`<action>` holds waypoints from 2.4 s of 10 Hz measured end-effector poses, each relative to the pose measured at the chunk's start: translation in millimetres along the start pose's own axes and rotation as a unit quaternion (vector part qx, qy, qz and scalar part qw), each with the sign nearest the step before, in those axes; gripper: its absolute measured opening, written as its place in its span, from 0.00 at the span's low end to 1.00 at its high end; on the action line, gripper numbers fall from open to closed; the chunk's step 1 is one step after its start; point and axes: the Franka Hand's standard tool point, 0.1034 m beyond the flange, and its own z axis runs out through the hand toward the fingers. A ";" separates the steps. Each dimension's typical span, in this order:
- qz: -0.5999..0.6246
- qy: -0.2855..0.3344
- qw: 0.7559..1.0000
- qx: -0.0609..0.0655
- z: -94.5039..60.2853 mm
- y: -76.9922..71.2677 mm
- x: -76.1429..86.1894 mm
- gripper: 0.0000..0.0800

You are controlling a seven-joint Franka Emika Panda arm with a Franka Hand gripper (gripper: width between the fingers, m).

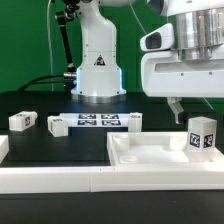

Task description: Assemble square table

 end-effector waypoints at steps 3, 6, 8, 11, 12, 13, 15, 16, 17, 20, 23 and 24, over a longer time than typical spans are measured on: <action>-0.118 0.005 0.993 0.003 0.6 0.8 1.9 0.81; -0.249 0.012 0.968 -0.009 -0.6 -0.2 3.0 0.81; -0.333 0.016 0.943 -0.017 -1.3 -1.1 3.5 0.81; -0.451 0.015 0.892 -0.023 -1.6 0.1 5.2 0.81; -0.485 0.015 0.874 -0.024 -1.7 0.3 5.8 0.81; -0.503 0.015 0.864 -0.024 -1.8 1.2 6.9 0.66; -0.502 0.015 0.864 -0.024 -1.8 1.0 6.6 0.49; -0.502 0.015 0.865 -0.024 -1.8 1.0 6.7 0.36; -0.495 0.015 0.868 -0.023 -1.8 1.0 6.6 0.36; -0.420 0.017 0.907 -0.022 -2.1 1.2 7.0 0.36; -0.307 0.020 0.951 -0.019 -2.7 1.3 7.2 0.36; -0.274 0.021 0.961 -0.019 -2.6 1.1 6.9 0.36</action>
Offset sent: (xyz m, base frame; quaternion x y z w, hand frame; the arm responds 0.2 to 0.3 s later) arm 0.0000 0.0000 0.0000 0.0000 0.0000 -0.1938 0.9810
